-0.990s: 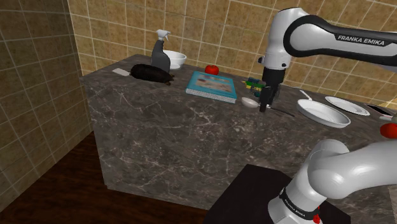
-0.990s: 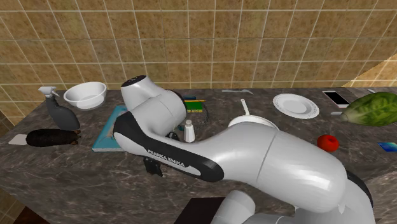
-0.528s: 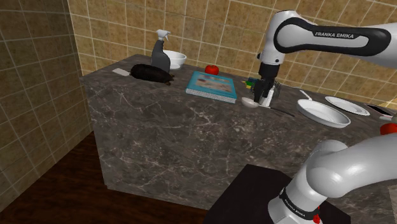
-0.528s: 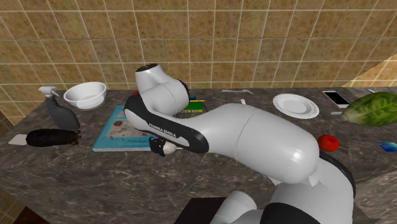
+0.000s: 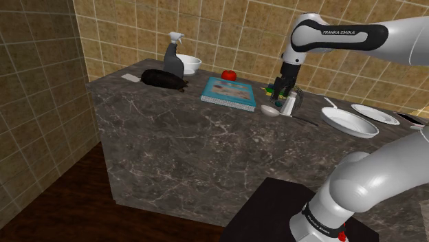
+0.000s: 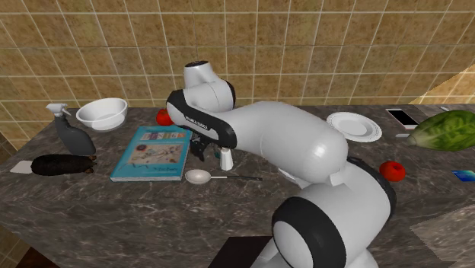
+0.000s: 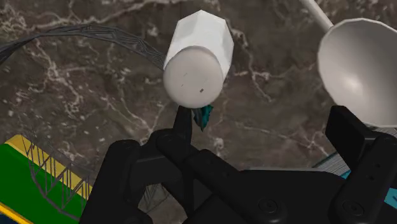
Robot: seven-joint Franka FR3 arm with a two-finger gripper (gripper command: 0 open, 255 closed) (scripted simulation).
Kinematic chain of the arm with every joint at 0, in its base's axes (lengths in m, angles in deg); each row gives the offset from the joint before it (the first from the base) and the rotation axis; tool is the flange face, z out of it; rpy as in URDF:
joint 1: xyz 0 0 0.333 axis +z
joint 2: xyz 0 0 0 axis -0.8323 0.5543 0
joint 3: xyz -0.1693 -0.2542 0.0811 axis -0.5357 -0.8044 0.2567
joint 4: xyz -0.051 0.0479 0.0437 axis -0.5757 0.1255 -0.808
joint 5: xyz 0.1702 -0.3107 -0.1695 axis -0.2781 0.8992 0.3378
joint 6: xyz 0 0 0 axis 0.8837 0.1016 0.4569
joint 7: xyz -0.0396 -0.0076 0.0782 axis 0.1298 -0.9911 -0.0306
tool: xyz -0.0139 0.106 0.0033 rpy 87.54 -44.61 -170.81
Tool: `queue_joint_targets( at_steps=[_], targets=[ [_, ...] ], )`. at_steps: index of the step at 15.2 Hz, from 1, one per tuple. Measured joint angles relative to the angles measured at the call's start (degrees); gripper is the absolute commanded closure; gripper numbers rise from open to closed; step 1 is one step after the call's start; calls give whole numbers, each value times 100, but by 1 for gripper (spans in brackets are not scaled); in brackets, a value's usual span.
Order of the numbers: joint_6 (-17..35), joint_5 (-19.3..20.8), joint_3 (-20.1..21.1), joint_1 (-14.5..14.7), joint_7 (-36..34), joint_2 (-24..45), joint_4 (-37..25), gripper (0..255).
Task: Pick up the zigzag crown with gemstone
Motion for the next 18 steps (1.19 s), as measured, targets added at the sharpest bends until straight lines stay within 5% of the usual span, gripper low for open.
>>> queue_joint_targets(
  at_steps=[4,11,12,18],
  targets=[
    [200,-93,-304,-98,183,459,-412,0],
    [705,-86,-363,-121,170,511,25,0],
    [736,-87,-369,-121,173,522,45,255],
    [770,-89,-378,-123,181,541,57,255]
  ],
)
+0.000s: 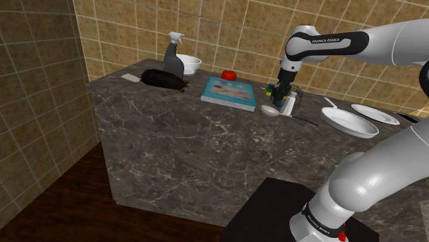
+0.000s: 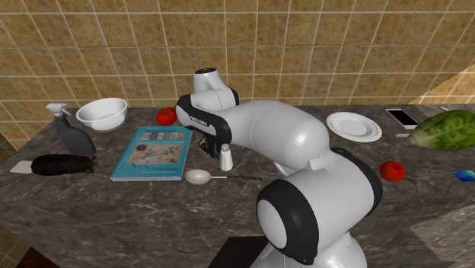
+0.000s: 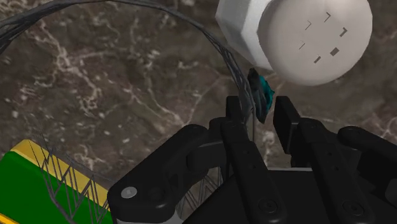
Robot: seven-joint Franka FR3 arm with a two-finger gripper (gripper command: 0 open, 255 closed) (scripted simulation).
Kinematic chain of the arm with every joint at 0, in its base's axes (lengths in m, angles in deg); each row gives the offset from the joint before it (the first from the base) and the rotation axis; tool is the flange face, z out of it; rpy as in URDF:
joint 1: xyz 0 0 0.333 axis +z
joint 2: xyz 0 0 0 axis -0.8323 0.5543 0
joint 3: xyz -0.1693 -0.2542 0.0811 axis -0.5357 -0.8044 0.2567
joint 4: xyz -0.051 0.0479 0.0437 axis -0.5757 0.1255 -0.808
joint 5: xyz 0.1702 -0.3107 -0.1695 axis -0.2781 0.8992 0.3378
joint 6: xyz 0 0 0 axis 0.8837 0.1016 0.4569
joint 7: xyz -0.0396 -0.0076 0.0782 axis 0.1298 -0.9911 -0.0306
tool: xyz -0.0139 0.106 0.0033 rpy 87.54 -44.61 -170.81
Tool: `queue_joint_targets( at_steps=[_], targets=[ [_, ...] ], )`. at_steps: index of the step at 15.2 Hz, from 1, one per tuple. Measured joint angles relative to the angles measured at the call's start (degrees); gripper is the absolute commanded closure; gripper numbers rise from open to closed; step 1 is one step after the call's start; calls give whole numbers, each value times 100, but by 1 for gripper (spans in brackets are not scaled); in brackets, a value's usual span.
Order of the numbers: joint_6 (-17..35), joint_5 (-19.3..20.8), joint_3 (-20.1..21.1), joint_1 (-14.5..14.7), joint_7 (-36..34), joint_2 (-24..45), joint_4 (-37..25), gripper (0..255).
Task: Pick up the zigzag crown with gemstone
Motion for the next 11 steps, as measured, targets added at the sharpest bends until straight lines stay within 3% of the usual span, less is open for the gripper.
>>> queue_joint_targets(
  at_steps=[5,11],
  targets=[
    [-32,3,5,-1,-2,-16,-17,255],
    [-451,-18,36,14,13,-20,-433,255]
  ],
)
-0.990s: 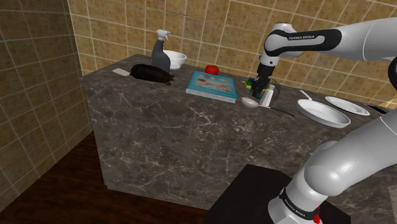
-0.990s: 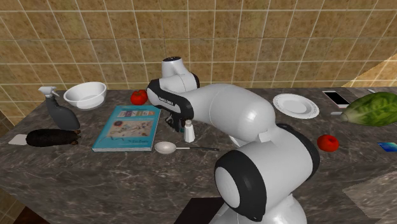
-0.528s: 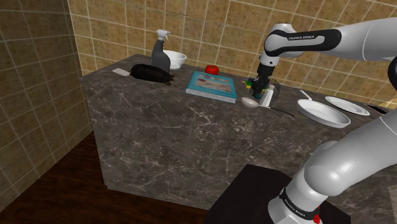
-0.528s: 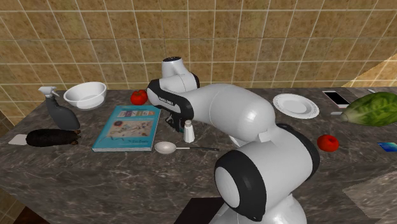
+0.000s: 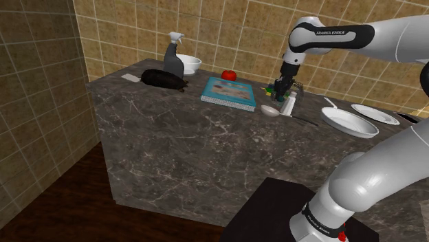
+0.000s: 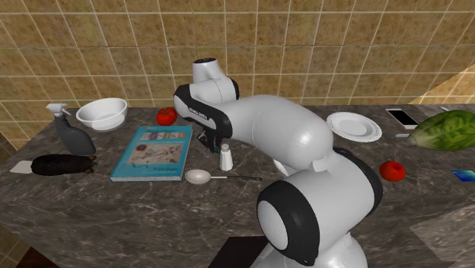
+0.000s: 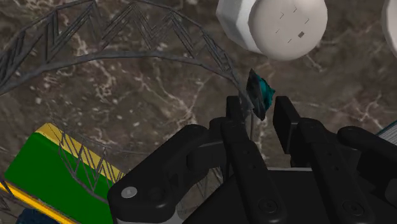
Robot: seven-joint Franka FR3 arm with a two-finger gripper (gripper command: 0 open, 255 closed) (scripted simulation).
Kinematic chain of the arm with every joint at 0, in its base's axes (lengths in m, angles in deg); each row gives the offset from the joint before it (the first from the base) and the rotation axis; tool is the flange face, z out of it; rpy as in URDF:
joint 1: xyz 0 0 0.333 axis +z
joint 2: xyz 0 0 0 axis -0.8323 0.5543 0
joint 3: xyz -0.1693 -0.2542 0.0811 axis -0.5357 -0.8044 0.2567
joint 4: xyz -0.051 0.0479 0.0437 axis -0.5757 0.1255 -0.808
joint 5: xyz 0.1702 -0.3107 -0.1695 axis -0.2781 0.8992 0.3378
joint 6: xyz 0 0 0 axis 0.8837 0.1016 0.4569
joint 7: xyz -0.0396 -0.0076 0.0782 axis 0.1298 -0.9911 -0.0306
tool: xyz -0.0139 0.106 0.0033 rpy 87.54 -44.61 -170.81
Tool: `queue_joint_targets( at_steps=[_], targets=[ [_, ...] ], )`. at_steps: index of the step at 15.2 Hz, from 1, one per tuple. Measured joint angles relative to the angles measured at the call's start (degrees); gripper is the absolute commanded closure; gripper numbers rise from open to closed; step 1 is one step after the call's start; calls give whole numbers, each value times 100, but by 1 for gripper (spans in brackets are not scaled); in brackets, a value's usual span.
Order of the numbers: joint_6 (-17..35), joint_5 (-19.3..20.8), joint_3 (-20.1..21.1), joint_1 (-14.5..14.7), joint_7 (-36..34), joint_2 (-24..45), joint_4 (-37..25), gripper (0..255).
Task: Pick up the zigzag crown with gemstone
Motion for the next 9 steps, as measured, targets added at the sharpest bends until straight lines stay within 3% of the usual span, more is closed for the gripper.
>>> queue_joint_targets(
  at_steps=[9],
  targets=[
    [-653,-51,39,31,29,87,-736,255]
  ],
)
